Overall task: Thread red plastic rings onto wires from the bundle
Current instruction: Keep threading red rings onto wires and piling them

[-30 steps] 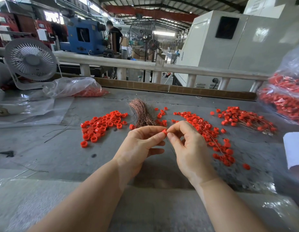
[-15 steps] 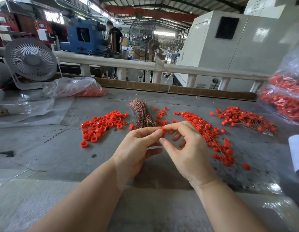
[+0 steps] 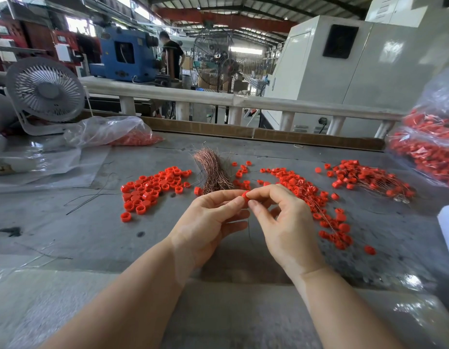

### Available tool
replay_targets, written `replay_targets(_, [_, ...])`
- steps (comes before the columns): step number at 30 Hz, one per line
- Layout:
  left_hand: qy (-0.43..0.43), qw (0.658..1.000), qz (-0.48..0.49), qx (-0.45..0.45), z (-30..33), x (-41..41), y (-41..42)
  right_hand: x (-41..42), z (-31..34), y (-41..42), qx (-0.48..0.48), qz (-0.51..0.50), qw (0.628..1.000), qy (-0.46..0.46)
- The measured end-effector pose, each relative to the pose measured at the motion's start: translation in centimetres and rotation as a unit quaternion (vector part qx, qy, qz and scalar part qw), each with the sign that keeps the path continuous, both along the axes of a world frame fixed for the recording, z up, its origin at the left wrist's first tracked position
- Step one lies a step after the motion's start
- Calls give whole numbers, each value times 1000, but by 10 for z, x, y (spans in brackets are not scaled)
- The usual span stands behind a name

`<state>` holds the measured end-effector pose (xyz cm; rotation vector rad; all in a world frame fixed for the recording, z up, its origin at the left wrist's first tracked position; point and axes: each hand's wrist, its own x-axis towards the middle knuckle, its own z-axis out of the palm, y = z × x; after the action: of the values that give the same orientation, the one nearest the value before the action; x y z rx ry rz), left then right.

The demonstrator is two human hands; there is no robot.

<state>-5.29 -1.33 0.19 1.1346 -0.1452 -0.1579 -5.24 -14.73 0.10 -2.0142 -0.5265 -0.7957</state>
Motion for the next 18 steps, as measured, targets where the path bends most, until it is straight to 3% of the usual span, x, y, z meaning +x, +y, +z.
replay_targets(18, [-13, 1000, 10, -15, 0, 1, -2, 1, 0, -1, 3, 8, 1000, 14])
